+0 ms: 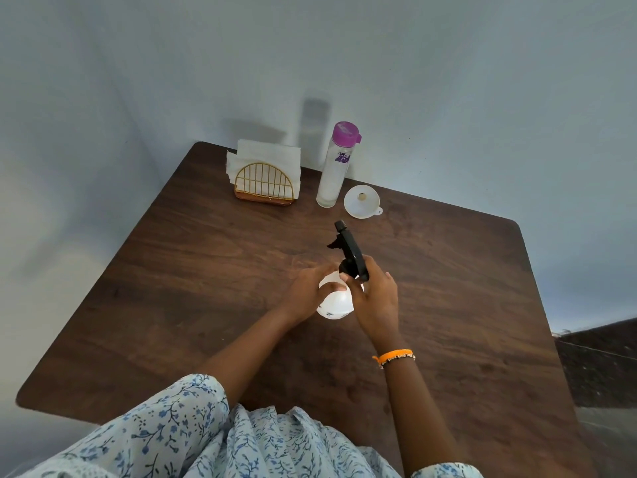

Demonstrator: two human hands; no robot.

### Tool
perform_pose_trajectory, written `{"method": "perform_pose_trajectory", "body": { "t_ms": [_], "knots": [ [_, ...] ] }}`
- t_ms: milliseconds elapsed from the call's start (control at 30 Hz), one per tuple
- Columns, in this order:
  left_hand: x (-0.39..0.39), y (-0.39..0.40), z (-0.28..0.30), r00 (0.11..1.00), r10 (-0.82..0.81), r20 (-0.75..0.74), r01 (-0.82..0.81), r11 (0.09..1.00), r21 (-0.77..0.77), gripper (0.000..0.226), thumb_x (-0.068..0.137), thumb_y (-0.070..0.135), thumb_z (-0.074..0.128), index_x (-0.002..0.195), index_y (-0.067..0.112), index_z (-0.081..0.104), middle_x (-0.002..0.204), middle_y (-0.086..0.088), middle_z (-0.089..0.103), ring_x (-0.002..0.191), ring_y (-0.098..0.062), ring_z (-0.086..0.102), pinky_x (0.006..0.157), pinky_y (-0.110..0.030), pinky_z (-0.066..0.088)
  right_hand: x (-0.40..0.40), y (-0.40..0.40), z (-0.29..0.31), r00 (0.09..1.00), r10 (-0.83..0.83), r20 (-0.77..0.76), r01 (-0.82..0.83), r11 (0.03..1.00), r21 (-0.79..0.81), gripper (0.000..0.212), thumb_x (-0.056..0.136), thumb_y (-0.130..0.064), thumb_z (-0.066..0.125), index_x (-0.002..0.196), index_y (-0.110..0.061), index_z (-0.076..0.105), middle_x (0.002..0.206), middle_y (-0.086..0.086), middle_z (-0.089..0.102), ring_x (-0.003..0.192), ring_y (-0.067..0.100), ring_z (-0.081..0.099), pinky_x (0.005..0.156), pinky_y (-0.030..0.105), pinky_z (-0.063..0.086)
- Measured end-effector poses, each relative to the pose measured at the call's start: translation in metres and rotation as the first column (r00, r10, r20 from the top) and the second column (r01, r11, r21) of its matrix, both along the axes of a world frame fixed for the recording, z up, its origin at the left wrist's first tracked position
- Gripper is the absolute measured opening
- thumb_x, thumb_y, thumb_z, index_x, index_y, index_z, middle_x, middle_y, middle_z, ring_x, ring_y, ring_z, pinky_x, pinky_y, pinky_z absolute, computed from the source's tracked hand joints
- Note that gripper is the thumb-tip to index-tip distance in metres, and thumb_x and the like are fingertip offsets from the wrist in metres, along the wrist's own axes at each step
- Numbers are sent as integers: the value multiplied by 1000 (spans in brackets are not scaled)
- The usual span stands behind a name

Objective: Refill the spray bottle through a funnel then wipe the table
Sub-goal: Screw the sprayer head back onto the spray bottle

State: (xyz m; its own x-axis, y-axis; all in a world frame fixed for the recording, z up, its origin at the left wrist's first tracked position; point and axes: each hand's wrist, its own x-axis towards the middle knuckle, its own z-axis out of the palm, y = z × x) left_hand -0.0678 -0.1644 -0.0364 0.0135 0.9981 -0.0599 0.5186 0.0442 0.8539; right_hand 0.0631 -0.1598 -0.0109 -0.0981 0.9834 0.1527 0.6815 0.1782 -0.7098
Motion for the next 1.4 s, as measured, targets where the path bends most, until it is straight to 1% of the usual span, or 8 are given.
{"method": "perform_pose_trajectory", "body": {
  "t_ms": [100,233,333,600,733,1033,1233,1400],
  "knots": [
    [0,0,-1,1000,-15,6,15,1000,3,35,90,21,56,124,13,56,124,-8,61,113,-24,55,87,-22,36,1,3,9,1000,6,9,-6,1000,-15,21,82,-28,69,100,-23,58,95,-11,67,76,4,57,100,54,35],
    [-1,-1,-4,1000,-11,12,11,999,32,30,89,13,57,119,13,59,117,-9,65,109,-25,59,87,-27,42,-18,-2,12,949,-200,-245,177,978,-113,30,66,-30,79,81,-26,54,79,-15,62,71,5,56,70,32,48],
    [0,-2,-4,1000,-12,6,11,999,42,31,90,10,56,120,12,58,118,-9,64,109,-23,59,89,-27,42,-25,1,11,920,-239,-310,204,969,-139,32,65,-24,81,81,-23,53,76,-8,61,68,8,54,62,28,49],
    [0,-1,-5,999,-30,13,29,997,67,35,90,16,55,125,20,55,125,-4,61,115,-18,55,95,-25,40,-5,-5,1,935,-10,-354,-16,997,-71,43,77,-2,65,115,-18,54,108,-6,62,94,5,57,72,16,48],
    [0,1,-9,1000,-7,-12,7,999,42,34,89,19,56,124,18,56,123,-5,62,113,-19,56,95,-28,42,-3,-1,4,951,-2,-310,-3,1000,-14,22,77,-6,70,93,-18,63,90,-2,61,71,1,51,60,9,40],
    [-1,2,-11,1000,7,15,-8,996,91,31,86,10,61,117,14,61,112,-6,67,104,-19,62,90,-36,50,-30,-1,11,890,-368,-270,327,927,-183,39,62,-31,81,80,-26,47,81,-14,57,77,5,55,64,32,48],
    [1,1,-15,1000,16,-1,-16,1000,25,38,89,18,57,126,20,54,125,-3,61,115,-19,55,96,-33,45,-16,-7,12,974,-131,-184,112,988,-107,20,82,-25,68,100,-20,60,101,-12,55,82,6,55,71,21,46],
    [2,0,-12,1000,22,22,-22,1000,-3,43,89,23,58,130,13,51,131,-7,56,118,-22,52,94,-24,39,-7,0,11,955,-44,-292,-8,985,-173,24,88,-15,59,112,-17,55,112,-1,56,105,19,52,93,40,47]
  ]
}}
